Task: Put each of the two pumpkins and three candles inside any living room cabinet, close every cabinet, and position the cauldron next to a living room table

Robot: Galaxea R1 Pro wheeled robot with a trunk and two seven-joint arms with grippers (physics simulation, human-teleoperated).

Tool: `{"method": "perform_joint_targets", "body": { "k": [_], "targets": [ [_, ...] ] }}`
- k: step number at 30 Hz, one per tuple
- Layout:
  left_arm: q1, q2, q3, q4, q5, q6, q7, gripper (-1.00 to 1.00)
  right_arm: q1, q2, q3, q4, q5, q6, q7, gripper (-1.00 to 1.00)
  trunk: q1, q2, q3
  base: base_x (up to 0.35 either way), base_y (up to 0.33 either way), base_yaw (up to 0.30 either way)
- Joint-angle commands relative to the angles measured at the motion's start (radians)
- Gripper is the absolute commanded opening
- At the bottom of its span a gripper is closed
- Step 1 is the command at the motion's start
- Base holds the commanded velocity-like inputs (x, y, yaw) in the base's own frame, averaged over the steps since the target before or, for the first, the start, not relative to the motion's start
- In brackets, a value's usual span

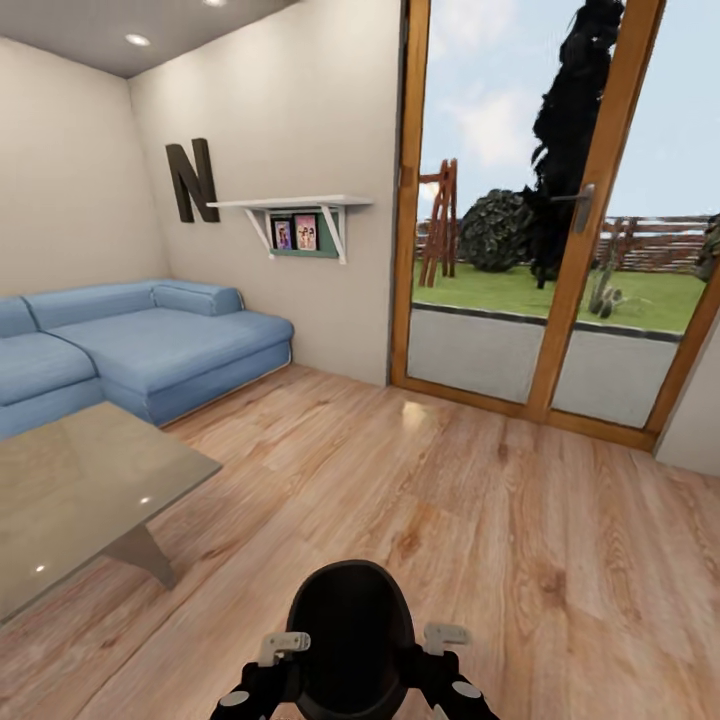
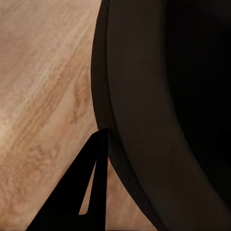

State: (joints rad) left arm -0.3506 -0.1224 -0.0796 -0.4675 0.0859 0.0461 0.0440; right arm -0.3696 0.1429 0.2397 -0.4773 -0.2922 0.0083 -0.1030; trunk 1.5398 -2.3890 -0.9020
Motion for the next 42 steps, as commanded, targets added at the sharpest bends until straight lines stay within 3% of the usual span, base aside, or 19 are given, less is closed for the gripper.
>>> {"method": "perform_joint_targets", "body": {
  "k": [1,31,42],
  "targets": [
    [-0.001,0.000,-0.005,-0.017,0.015,-0.051,0.002,-1.00,0.000,0.003,0.004,-0.002,-0.021,0.001,-0.003,-1.00,0.000,-0.001,-0.001,0.000,-0.096,0.292],
    [-0.001,0.000,-0.005,-0.017,0.015,-0.051,0.002,-1.00,-0.001,0.001,0.004,-0.003,-0.019,-0.005,0.000,-1.00,0.000,-0.001,-0.001,0.000,-0.006,0.290],
    [-0.001,0.000,-0.005,-0.017,0.016,-0.051,0.004,-1.00,0.000,0.001,0.006,-0.004,-0.019,-0.002,-0.001,-1.00,0.000,-0.001,-0.001,0.000,0.000,0.080]
  ]
}}
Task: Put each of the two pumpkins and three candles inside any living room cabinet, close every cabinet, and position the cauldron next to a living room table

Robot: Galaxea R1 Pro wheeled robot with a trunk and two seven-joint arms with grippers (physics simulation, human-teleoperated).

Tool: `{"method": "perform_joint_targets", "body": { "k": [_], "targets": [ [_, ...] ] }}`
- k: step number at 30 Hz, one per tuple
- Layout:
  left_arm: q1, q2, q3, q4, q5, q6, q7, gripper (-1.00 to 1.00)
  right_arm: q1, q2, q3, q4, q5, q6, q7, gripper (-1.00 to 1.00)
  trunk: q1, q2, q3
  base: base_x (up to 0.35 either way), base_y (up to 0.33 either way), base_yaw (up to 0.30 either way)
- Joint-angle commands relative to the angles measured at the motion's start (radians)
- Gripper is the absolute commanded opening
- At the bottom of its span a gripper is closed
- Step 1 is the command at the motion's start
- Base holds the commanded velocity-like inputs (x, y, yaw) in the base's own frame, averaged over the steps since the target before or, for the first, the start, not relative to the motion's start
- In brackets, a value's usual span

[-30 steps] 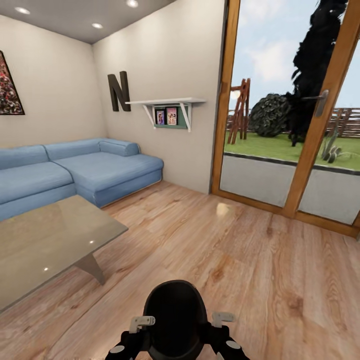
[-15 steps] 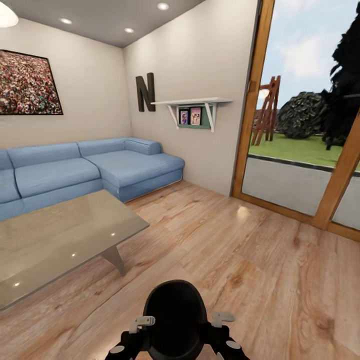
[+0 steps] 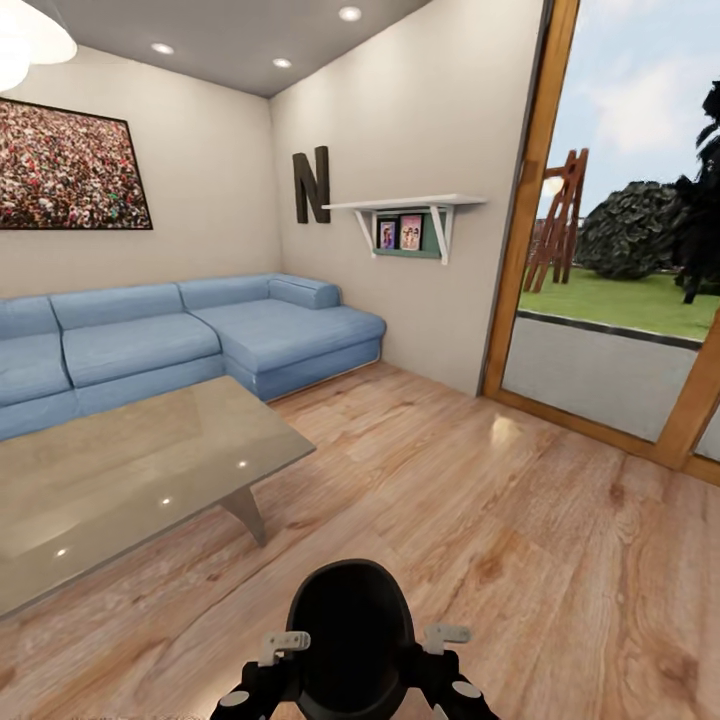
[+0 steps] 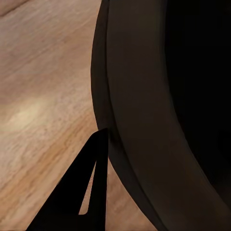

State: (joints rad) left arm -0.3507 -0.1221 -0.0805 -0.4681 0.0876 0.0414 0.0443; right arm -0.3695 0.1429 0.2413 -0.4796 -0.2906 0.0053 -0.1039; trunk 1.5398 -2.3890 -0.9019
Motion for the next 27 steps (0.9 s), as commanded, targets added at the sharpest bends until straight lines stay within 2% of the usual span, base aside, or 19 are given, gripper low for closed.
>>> {"method": "perform_joint_targets", "body": {
  "k": [1,20,27],
  "targets": [
    [-0.001,0.000,-0.004,-0.017,0.014,-0.046,0.004,-1.00,0.000,0.001,0.004,-0.001,-0.021,0.001,0.000,-1.00,0.000,-0.001,-0.001,0.000,0.000,0.180],
    [-0.001,-0.001,-0.004,-0.017,0.014,-0.046,0.005,-1.00,0.000,0.001,0.006,-0.001,-0.021,0.001,-0.002,-1.00,0.000,-0.001,-0.001,0.003,0.000,0.272],
    [-0.001,0.000,-0.003,-0.017,0.015,-0.046,0.005,-1.00,-0.001,0.001,0.007,-0.001,-0.021,-0.002,0.001,-1.00,0.000,-0.001,-0.001,0.165,0.000,0.253]
  ]
}}
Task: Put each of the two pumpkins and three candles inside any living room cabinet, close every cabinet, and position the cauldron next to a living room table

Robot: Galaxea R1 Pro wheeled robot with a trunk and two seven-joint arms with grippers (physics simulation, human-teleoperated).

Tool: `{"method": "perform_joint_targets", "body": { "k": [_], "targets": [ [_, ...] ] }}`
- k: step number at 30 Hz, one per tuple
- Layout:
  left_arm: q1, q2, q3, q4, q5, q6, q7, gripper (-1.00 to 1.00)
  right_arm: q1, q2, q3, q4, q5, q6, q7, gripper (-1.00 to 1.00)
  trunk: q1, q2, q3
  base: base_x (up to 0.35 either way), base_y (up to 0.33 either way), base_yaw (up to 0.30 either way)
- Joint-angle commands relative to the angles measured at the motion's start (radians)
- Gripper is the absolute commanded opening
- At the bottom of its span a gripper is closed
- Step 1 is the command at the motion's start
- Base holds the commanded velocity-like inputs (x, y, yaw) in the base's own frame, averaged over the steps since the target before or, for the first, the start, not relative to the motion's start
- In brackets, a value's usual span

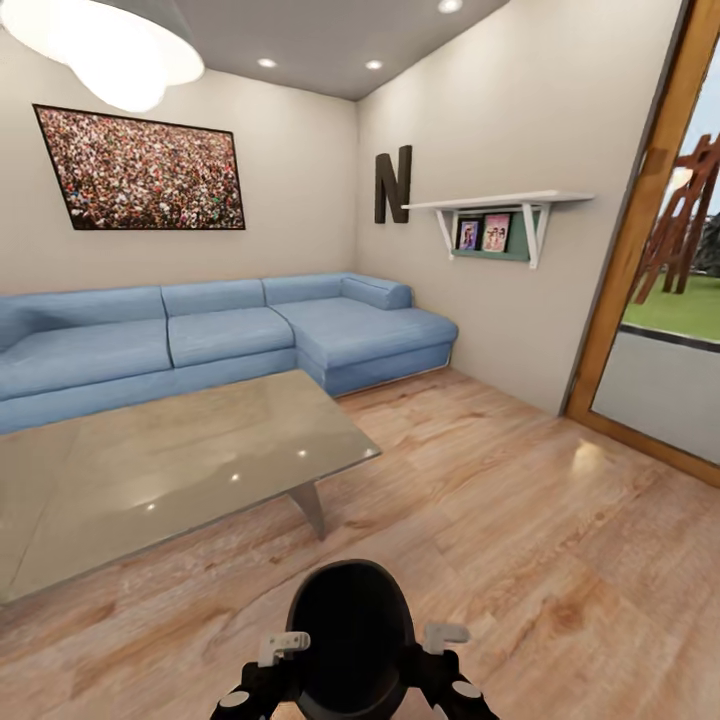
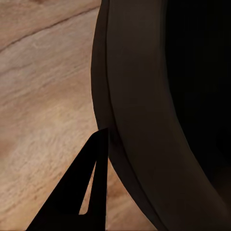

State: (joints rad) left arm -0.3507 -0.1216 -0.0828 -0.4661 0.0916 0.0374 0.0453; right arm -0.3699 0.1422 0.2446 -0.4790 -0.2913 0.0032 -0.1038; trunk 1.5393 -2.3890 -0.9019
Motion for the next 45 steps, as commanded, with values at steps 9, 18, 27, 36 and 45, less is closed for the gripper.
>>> {"method": "perform_joint_targets", "body": {
  "k": [9,18,27,36,45],
  "targets": [
    [-0.001,-0.001,0.000,-0.019,0.010,-0.042,0.004,-1.00,0.000,0.002,0.004,-0.001,-0.020,0.001,0.000,-1.00,0.000,0.000,-0.001,0.175,0.000,0.042],
    [-0.001,0.000,0.000,-0.019,0.011,-0.042,0.004,-1.00,0.000,0.002,0.004,-0.001,-0.020,0.001,0.000,-1.00,0.000,0.000,-0.001,0.009,0.000,0.247],
    [-0.001,0.000,0.000,-0.019,0.011,-0.042,0.004,-1.00,0.000,0.002,0.004,-0.001,-0.020,0.001,0.000,-1.00,0.000,0.000,-0.001,0.150,0.000,0.287],
    [-0.001,0.000,0.000,-0.019,0.011,-0.042,0.004,-1.00,0.000,0.002,0.004,-0.002,-0.020,0.000,0.001,-1.00,0.000,0.000,-0.001,0.221,0.000,0.179],
    [-0.001,0.000,0.000,-0.019,0.011,-0.042,0.005,-1.00,0.000,0.002,0.004,-0.002,-0.020,0.000,0.002,-1.00,0.000,0.000,-0.001,0.064,0.008,0.193]
  ]
}}
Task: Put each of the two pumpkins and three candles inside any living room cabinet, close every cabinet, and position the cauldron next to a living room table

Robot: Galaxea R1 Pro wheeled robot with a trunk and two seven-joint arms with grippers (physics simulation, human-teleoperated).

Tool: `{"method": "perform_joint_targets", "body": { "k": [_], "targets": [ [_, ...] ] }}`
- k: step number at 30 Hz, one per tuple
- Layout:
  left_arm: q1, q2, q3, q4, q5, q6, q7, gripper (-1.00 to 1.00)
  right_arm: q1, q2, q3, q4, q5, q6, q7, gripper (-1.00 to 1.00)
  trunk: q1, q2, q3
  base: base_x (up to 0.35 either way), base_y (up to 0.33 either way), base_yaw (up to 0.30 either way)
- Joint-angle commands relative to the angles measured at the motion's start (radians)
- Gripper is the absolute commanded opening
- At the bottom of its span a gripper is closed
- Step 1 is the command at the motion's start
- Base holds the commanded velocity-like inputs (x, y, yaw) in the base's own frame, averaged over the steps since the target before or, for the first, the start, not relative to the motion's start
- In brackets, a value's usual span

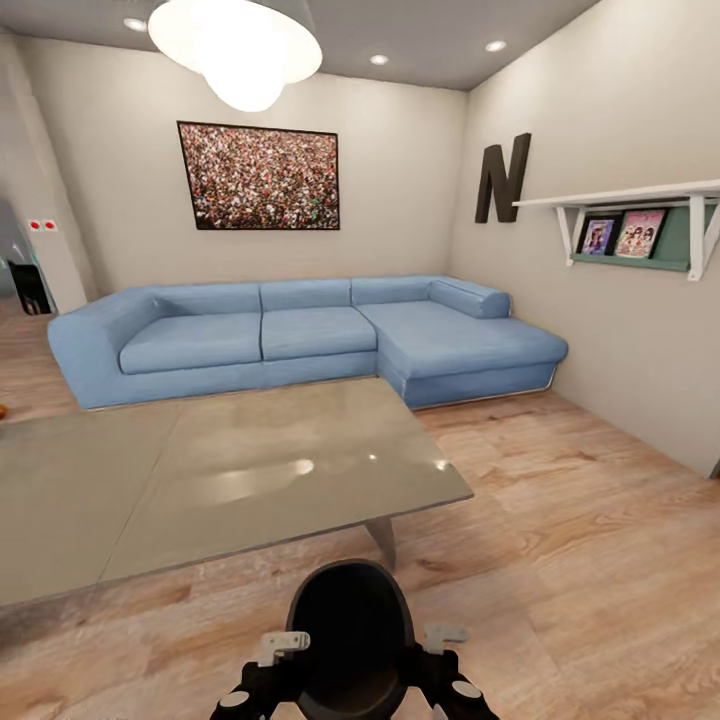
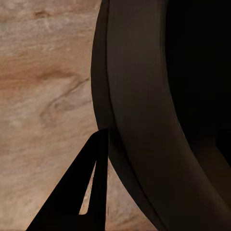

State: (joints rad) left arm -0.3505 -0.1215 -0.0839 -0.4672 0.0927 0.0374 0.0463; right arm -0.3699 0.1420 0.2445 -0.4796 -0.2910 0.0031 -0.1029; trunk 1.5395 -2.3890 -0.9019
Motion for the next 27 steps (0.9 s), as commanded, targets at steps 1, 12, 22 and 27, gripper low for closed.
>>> {"method": "perform_joint_targets", "body": {
  "k": [1,12,22,27],
  "targets": [
    [-0.001,0.000,0.001,-0.018,0.010,-0.042,0.004,-1.00,0.000,0.002,0.004,-0.002,-0.020,0.000,0.001,-1.00,0.000,0.000,-0.001,0.176,0.029,0.260],
    [-0.001,0.000,0.001,-0.018,0.009,-0.042,0.004,-1.00,0.000,0.002,0.004,-0.002,-0.020,0.001,0.003,-1.00,0.000,0.000,-0.001,0.122,0.005,0.077],
    [-0.001,0.000,0.001,-0.018,0.009,-0.044,0.005,-1.00,0.000,0.001,0.003,-0.002,-0.020,0.000,0.004,-1.00,0.000,0.000,-0.001,0.034,0.000,0.020],
    [-0.001,0.000,0.001,-0.018,0.009,-0.044,0.006,-1.00,0.000,0.001,0.004,-0.002,-0.020,0.000,0.005,-1.00,0.008,-0.014,-0.007,0.002,0.000,0.000]
  ]
}}
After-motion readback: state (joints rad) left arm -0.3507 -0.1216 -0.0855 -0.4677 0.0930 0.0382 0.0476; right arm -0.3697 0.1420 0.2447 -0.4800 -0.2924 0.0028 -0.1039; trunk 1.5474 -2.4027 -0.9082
